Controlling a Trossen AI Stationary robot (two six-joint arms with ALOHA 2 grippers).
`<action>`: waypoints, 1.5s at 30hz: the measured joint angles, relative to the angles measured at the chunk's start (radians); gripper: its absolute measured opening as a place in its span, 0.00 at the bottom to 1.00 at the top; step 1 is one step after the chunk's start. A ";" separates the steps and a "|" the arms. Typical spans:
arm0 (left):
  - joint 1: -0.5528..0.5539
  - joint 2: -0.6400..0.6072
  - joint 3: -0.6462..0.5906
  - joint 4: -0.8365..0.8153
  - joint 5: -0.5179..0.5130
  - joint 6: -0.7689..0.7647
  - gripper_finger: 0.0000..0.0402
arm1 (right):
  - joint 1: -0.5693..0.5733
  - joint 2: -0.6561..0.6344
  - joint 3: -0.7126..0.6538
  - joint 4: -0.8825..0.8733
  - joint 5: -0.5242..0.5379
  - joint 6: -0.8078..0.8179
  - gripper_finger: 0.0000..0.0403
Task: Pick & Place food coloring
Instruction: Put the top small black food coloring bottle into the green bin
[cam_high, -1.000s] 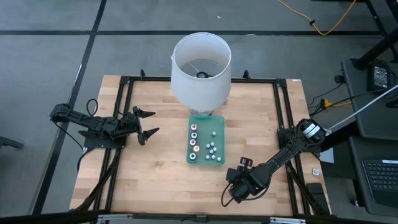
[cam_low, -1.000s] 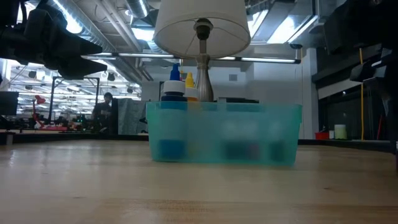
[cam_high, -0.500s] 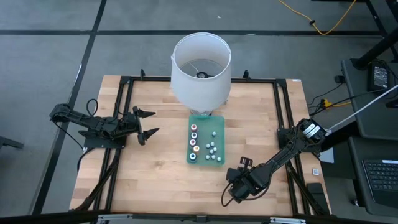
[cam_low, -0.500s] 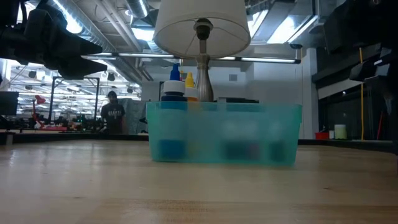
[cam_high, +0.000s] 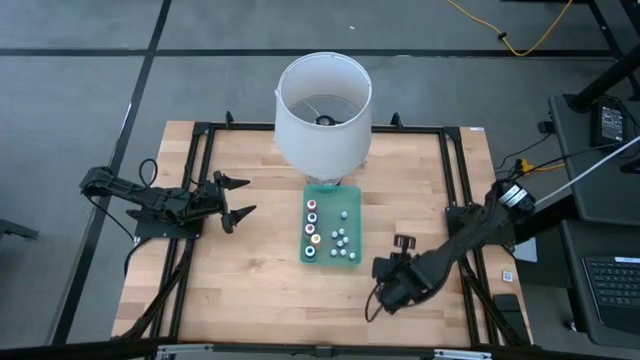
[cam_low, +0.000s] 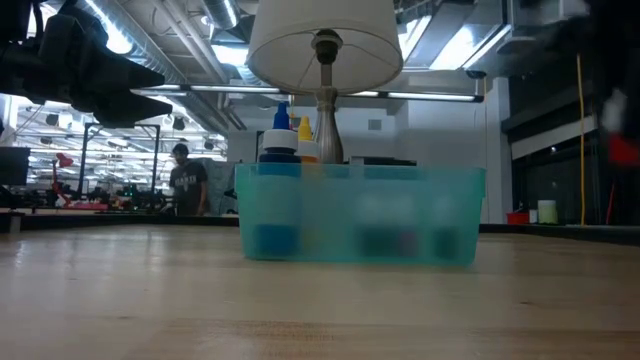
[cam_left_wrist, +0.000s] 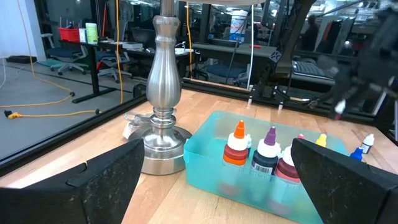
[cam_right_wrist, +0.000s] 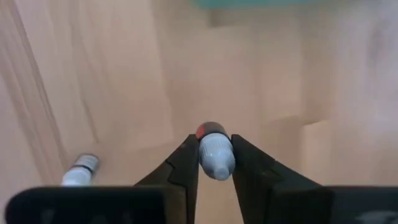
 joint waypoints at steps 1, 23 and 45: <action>0.000 0.000 0.000 0.000 0.000 0.000 1.00 | -0.015 -0.012 0.023 -0.031 0.001 -0.025 0.18; 0.000 0.000 0.000 0.000 0.000 0.000 1.00 | -0.485 0.139 0.229 0.098 -0.051 -0.388 0.19; 0.000 0.000 0.000 0.000 0.000 0.000 1.00 | -0.530 0.317 0.228 0.183 -0.060 -0.388 0.19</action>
